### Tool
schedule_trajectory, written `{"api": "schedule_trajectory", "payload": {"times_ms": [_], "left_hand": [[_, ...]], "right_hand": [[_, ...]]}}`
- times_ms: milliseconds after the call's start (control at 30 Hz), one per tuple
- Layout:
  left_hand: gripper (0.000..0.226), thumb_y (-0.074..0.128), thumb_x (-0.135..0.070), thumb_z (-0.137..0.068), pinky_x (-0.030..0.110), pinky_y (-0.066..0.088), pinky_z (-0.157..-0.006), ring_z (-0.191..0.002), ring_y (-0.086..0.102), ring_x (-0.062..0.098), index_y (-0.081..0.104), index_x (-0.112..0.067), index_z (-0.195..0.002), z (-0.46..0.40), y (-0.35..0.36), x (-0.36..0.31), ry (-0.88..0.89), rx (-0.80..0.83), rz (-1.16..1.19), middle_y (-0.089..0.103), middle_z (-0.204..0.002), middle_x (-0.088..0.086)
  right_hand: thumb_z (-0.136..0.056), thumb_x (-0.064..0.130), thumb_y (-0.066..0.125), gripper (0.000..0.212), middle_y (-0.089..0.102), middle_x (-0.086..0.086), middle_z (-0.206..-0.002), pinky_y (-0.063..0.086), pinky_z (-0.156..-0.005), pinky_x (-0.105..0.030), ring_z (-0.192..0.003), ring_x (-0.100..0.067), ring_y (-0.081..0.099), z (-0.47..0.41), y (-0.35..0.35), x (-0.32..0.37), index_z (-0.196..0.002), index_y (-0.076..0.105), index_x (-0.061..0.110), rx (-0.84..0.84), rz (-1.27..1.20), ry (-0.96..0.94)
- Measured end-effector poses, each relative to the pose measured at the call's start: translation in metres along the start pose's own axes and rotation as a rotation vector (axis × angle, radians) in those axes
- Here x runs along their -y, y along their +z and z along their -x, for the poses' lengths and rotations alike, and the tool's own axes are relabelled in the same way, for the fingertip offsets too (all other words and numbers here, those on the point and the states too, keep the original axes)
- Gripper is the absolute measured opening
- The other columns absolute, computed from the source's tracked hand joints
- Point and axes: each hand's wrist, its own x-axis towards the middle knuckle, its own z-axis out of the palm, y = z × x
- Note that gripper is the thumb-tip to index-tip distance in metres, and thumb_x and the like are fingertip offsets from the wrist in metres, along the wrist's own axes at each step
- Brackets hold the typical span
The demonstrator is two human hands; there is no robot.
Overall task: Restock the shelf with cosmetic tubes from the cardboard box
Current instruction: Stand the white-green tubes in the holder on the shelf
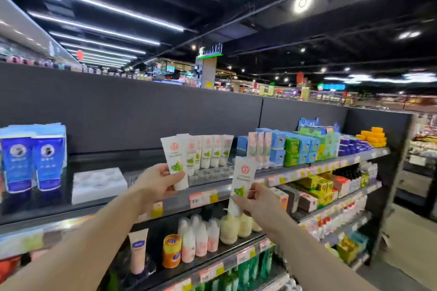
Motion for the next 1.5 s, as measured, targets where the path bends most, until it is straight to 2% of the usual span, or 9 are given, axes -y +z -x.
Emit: {"api": "schedule_trajectory", "payload": {"times_ms": [100, 333, 600, 967, 1100, 1233, 1333, 1400, 1500], "left_hand": [[0.013, 0.069, -0.022, -0.088, 0.032, 0.06, -0.074, -0.085, 0.071, 0.013, 0.065, -0.021, -0.101, -0.04, 0.011, -0.002, 0.025, -0.057, -0.097, 0.074, -0.097, -0.006], [0.02, 0.071, -0.026, -0.087, 0.035, 0.057, -0.082, -0.093, 0.067, 0.011, 0.062, -0.026, -0.104, -0.081, 0.033, 0.022, 0.044, -0.116, -0.312, 0.07, -0.103, -0.011], [0.021, 0.066, -0.024, -0.09, 0.034, 0.055, -0.088, -0.097, 0.065, 0.006, 0.058, -0.028, -0.108, -0.096, 0.046, 0.032, -0.043, -0.29, -0.349, 0.068, -0.105, -0.016], [0.022, 0.065, -0.022, -0.09, 0.022, 0.056, -0.074, -0.096, 0.065, 0.003, 0.055, -0.034, -0.105, -0.089, 0.066, 0.034, -0.08, -0.427, -0.31, 0.067, -0.106, -0.017], [0.025, 0.065, -0.026, -0.09, 0.024, 0.055, -0.079, -0.099, 0.064, 0.003, 0.055, -0.033, -0.111, -0.087, 0.07, 0.034, -0.083, -0.455, -0.355, 0.066, -0.109, -0.017], [0.026, 0.064, -0.025, -0.09, 0.025, 0.055, -0.082, -0.102, 0.062, 0.003, 0.054, -0.036, -0.111, -0.085, 0.073, 0.033, -0.072, -0.467, -0.36, 0.064, -0.109, -0.021], [0.028, 0.064, -0.025, -0.09, 0.019, 0.054, -0.074, -0.1, 0.063, 0.002, 0.054, -0.033, -0.115, -0.084, 0.075, 0.029, -0.077, -0.46, -0.39, 0.064, -0.109, -0.021], [0.03, 0.065, -0.025, -0.09, 0.022, 0.055, -0.079, -0.101, 0.063, 0.003, 0.054, -0.032, -0.118, -0.085, 0.077, 0.026, -0.072, -0.449, -0.38, 0.065, -0.112, -0.019], [0.033, 0.068, -0.023, -0.088, 0.019, 0.054, -0.072, -0.099, 0.064, 0.001, 0.054, -0.029, -0.116, -0.093, 0.085, 0.021, -0.03, -0.444, -0.364, 0.066, -0.111, -0.016]], "right_hand": [[-0.084, 0.024, 0.074, 0.021, 0.071, 0.003, -0.099, 0.055, -0.073, -0.028, -0.09, -0.014, 0.067, -0.049, -0.006, 0.0, -0.102, 0.063, 0.023, 0.011, -0.011, -0.029], [-0.084, 0.025, 0.074, 0.027, 0.07, 0.011, -0.103, 0.054, -0.089, -0.035, -0.095, -0.008, 0.065, -0.149, 0.019, -0.009, -0.108, 0.062, 0.025, 0.107, 0.075, -0.1], [-0.085, 0.021, 0.071, 0.019, 0.065, 0.003, -0.093, 0.056, -0.082, -0.038, -0.089, -0.017, 0.063, -0.244, 0.064, -0.014, -0.089, 0.053, 0.022, 0.248, 0.141, -0.204], [-0.09, 0.027, 0.065, 0.018, 0.062, 0.002, -0.098, 0.052, -0.083, -0.036, -0.092, -0.017, 0.059, -0.271, 0.072, -0.019, -0.1, 0.052, 0.019, 0.472, 0.32, -0.357], [-0.094, 0.029, 0.06, 0.016, 0.055, 0.003, -0.085, 0.042, -0.066, -0.026, -0.076, -0.011, 0.051, -0.268, 0.07, -0.017, -0.096, 0.048, 0.018, 0.504, 0.396, -0.372], [-0.095, 0.037, 0.056, 0.022, 0.056, 0.0, -0.091, 0.045, -0.073, -0.028, -0.083, -0.016, 0.053, -0.27, 0.069, -0.013, -0.097, 0.047, 0.017, 0.554, 0.515, -0.373], [-0.092, 0.033, 0.062, 0.023, 0.06, 0.002, -0.099, 0.047, -0.08, -0.028, -0.093, -0.016, 0.057, -0.272, 0.066, -0.017, -0.105, 0.051, 0.017, 0.569, 0.351, -0.295], [-0.091, 0.029, 0.063, 0.025, 0.059, 0.009, -0.097, 0.05, -0.082, -0.027, -0.093, -0.013, 0.058, -0.267, 0.059, -0.019, -0.112, 0.055, 0.017, 0.432, 0.138, -0.272], [-0.089, 0.039, 0.063, 0.024, 0.062, 0.011, -0.092, 0.05, -0.072, -0.022, -0.085, -0.009, 0.06, -0.253, 0.042, -0.016, -0.107, 0.057, 0.025, 0.394, -0.051, -0.347]]}}
